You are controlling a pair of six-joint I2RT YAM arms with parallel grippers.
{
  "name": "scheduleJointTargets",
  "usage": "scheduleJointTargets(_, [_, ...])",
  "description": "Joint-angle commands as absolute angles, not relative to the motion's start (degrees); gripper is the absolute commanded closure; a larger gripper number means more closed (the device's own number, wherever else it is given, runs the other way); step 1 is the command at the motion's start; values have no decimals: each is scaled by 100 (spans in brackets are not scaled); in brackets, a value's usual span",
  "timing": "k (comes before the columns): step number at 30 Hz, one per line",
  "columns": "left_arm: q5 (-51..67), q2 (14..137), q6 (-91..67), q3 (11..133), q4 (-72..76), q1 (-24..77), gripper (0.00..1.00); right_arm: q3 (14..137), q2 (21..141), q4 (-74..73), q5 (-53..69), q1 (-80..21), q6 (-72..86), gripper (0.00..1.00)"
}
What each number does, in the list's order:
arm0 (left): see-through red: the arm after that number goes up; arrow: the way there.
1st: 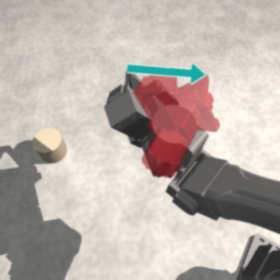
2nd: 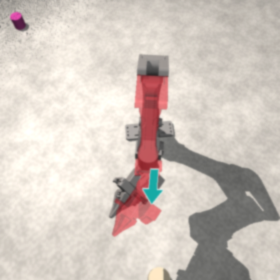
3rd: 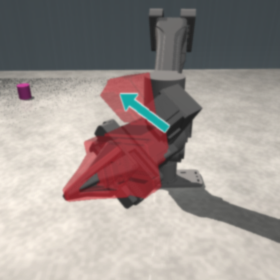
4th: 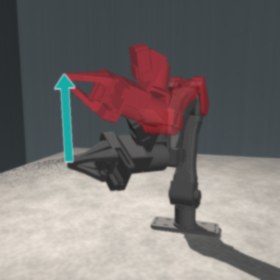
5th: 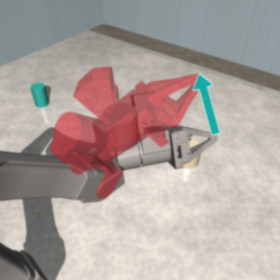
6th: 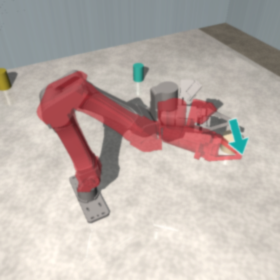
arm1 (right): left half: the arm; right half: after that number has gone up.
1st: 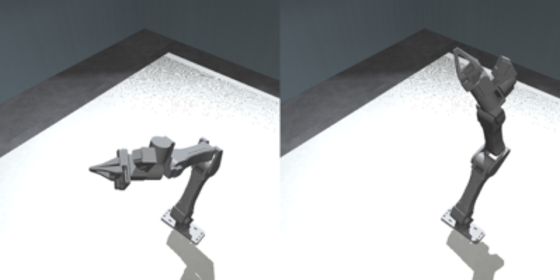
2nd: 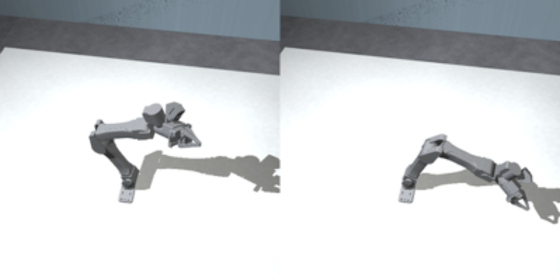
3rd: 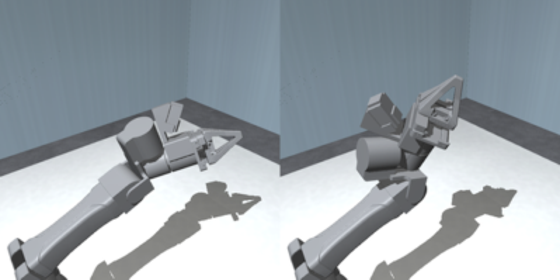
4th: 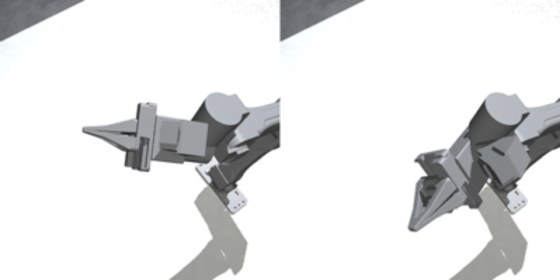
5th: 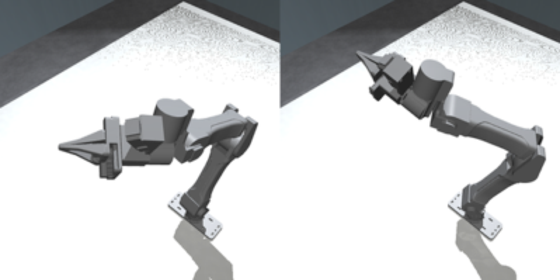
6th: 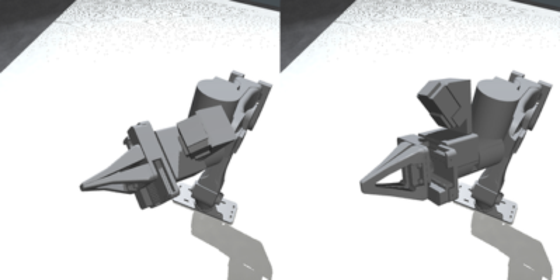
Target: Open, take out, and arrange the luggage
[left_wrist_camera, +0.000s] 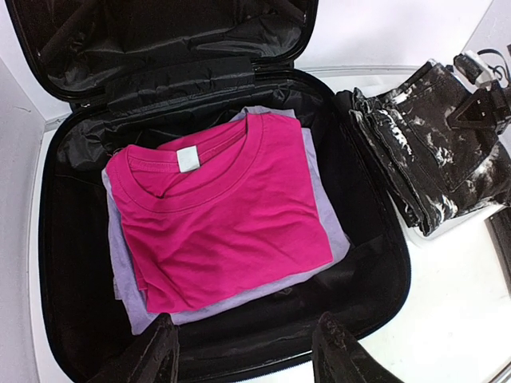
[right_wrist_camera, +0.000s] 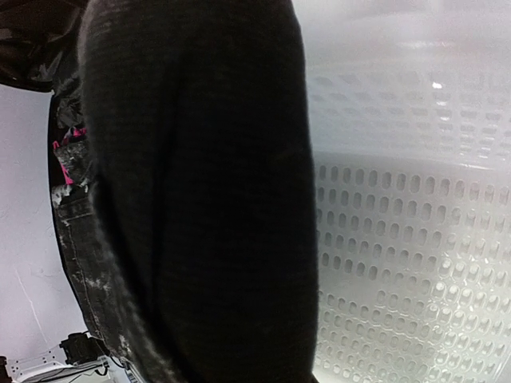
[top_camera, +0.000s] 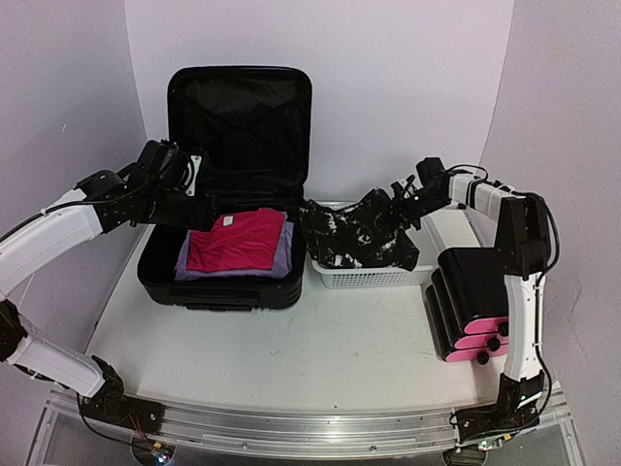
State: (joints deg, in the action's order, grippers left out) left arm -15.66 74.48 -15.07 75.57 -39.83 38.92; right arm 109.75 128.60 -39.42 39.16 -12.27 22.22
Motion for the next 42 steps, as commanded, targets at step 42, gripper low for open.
scheduleJointTargets(42, [-1437, 7122, -1644, 7443, -3689, 3859, 44, 10585, 12424, -4385, 899, -1292, 739, 98])
